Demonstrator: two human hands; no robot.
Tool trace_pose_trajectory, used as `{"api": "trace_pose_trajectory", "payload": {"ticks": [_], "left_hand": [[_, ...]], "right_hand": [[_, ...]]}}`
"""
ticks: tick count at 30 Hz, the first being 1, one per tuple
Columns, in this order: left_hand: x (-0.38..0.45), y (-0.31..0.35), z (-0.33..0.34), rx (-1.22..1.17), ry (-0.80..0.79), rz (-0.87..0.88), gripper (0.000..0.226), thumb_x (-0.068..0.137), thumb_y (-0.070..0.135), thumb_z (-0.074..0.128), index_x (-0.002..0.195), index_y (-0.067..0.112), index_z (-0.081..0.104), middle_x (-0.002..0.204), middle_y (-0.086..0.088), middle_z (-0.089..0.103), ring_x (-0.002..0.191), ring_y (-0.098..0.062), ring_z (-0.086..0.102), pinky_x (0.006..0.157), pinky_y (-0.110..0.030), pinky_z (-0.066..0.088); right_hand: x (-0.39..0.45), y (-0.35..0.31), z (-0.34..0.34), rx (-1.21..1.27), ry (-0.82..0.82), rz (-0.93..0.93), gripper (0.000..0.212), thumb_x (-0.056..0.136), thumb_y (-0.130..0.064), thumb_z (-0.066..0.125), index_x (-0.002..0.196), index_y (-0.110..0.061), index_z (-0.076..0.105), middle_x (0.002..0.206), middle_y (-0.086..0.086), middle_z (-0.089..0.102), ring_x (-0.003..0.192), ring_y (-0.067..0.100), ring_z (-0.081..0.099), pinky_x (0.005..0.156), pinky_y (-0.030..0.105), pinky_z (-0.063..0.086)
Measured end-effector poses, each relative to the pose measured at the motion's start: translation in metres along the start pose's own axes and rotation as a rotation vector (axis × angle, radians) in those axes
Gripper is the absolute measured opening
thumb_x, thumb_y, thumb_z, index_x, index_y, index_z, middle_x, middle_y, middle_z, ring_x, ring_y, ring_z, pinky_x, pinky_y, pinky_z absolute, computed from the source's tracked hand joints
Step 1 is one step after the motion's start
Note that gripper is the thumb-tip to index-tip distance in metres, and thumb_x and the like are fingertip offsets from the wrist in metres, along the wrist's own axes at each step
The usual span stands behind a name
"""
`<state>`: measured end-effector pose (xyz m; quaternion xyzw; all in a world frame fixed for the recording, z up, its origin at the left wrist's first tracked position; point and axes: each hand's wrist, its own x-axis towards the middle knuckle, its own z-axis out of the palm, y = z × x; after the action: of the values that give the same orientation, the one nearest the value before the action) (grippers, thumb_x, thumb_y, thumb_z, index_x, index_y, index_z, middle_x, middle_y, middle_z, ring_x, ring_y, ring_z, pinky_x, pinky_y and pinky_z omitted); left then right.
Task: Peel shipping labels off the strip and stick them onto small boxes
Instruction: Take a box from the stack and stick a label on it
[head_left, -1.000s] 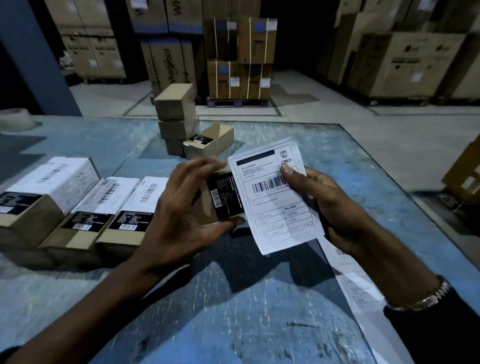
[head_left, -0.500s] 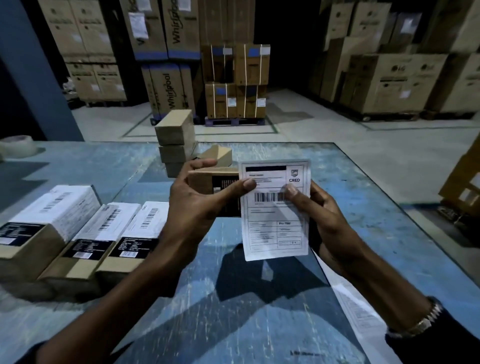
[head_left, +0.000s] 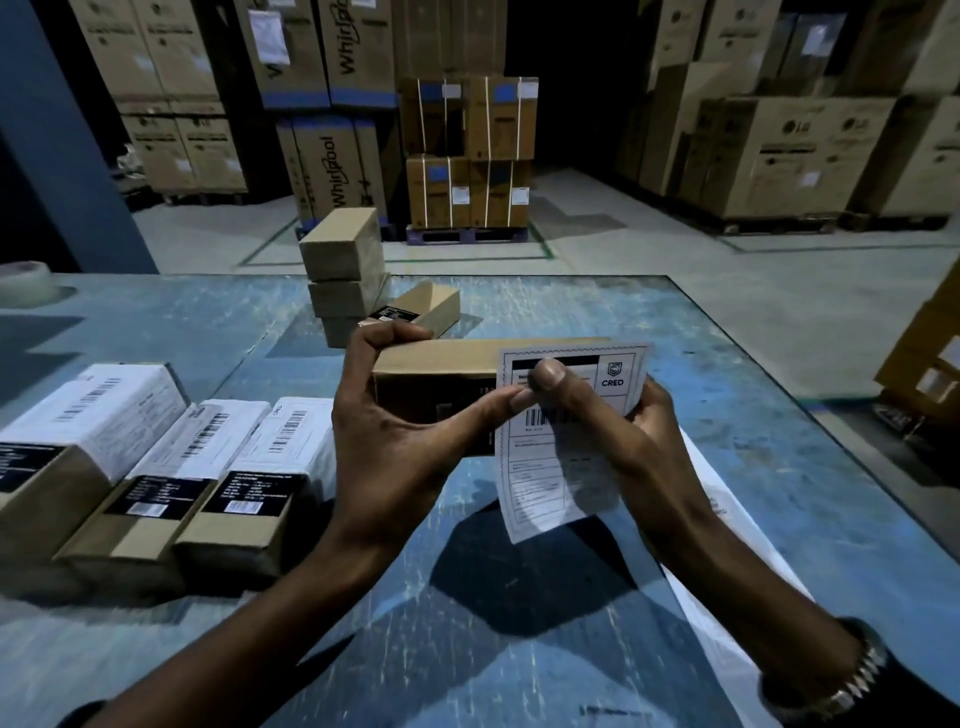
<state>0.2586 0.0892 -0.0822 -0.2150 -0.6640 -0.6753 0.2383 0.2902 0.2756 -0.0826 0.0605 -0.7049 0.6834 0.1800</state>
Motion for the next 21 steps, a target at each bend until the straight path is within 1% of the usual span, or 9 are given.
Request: {"api": "trace_pose_trajectory", "payload": {"ticks": [2, 4, 6, 8, 10, 13, 17, 19, 21], "left_hand": [[-0.002, -0.001, 0.0, 0.017, 0.02, 0.037, 0.077, 0.066, 0.04, 0.098, 0.119, 0.009, 0.051, 0.109, 0.006, 0.067, 0.103, -0.016, 0.073, 0.083, -0.04, 0.066], [-0.004, 0.0, 0.001, 0.022, 0.04, 0.064, 0.076, 0.066, 0.038, 0.098, 0.12, 0.009, 0.052, 0.113, 0.003, 0.065, 0.106, -0.015, 0.071, 0.083, -0.03, 0.063], [-0.005, -0.001, 0.001, 0.039, 0.053, 0.087, 0.076, 0.066, 0.039, 0.097, 0.12, 0.01, 0.052, 0.117, -0.002, 0.064, 0.108, -0.016, 0.07, 0.084, -0.027, 0.061], [-0.007, -0.001, 0.002, 0.059, 0.058, 0.116, 0.076, 0.066, 0.039, 0.096, 0.12, 0.009, 0.051, 0.117, -0.001, 0.062, 0.108, -0.012, 0.068, 0.084, -0.023, 0.06], [-0.009, -0.002, 0.003, 0.05, 0.062, 0.117, 0.077, 0.066, 0.038, 0.098, 0.12, 0.01, 0.051, 0.118, -0.002, 0.061, 0.108, -0.012, 0.068, 0.081, -0.025, 0.062], [-0.011, -0.002, 0.004, 0.031, 0.066, 0.098, 0.077, 0.064, 0.04, 0.098, 0.12, 0.015, 0.051, 0.121, -0.007, 0.061, 0.112, -0.021, 0.068, 0.075, -0.035, 0.067], [-0.009, -0.007, 0.004, 0.046, 0.076, 0.055, 0.076, 0.062, 0.051, 0.098, 0.118, 0.023, 0.053, 0.12, -0.006, 0.064, 0.112, -0.025, 0.069, 0.084, -0.051, 0.065], [-0.008, -0.007, 0.004, 0.016, 0.073, 0.013, 0.079, 0.061, 0.049, 0.099, 0.118, 0.021, 0.053, 0.117, -0.005, 0.065, 0.109, -0.021, 0.071, 0.083, -0.048, 0.065], [-0.008, -0.007, 0.004, 0.017, 0.079, 0.0, 0.078, 0.06, 0.043, 0.098, 0.118, 0.017, 0.053, 0.111, 0.002, 0.067, 0.102, -0.015, 0.072, 0.082, -0.036, 0.064]], "right_hand": [[-0.001, -0.001, 0.001, 0.015, 0.026, -0.024, 0.057, 0.077, -0.06, 0.077, 0.104, -0.01, 0.073, 0.092, 0.0, 0.079, 0.086, 0.017, 0.078, 0.075, 0.022, 0.058], [-0.002, -0.002, 0.001, 0.046, 0.02, -0.037, 0.049, 0.079, -0.056, 0.078, 0.099, -0.011, 0.073, 0.088, 0.0, 0.078, 0.083, 0.017, 0.077, 0.073, 0.022, 0.058], [-0.003, -0.002, 0.001, 0.071, 0.0, -0.041, 0.043, 0.083, -0.048, 0.082, 0.098, -0.008, 0.074, 0.089, 0.002, 0.078, 0.083, 0.017, 0.076, 0.074, 0.022, 0.057], [-0.004, -0.002, 0.002, 0.092, -0.002, -0.042, 0.043, 0.086, -0.043, 0.079, 0.101, -0.004, 0.074, 0.093, 0.006, 0.079, 0.085, 0.019, 0.076, 0.075, 0.023, 0.056], [-0.005, -0.001, 0.003, 0.1, 0.011, -0.042, 0.042, 0.086, -0.045, 0.079, 0.098, -0.005, 0.073, 0.092, 0.006, 0.079, 0.085, 0.019, 0.075, 0.075, 0.024, 0.055], [-0.002, -0.002, 0.002, 0.061, 0.042, -0.024, 0.03, 0.086, -0.052, 0.074, 0.086, -0.022, 0.069, 0.086, 0.001, 0.077, 0.081, 0.014, 0.072, 0.071, 0.022, 0.053], [0.001, -0.003, 0.0, 0.045, 0.024, -0.012, 0.026, 0.091, -0.045, 0.069, 0.09, -0.019, 0.069, 0.088, 0.002, 0.078, 0.082, 0.014, 0.073, 0.07, 0.023, 0.054], [0.002, -0.003, 0.0, 0.002, 0.044, -0.01, 0.025, 0.096, -0.047, 0.06, 0.084, -0.026, 0.068, 0.083, -0.001, 0.076, 0.081, 0.01, 0.07, 0.071, 0.026, 0.051], [0.003, -0.002, -0.001, -0.078, 0.063, 0.003, 0.04, 0.103, -0.048, 0.044, 0.073, -0.031, 0.065, 0.076, -0.007, 0.073, 0.076, 0.007, 0.064, 0.074, 0.032, 0.044]]}}
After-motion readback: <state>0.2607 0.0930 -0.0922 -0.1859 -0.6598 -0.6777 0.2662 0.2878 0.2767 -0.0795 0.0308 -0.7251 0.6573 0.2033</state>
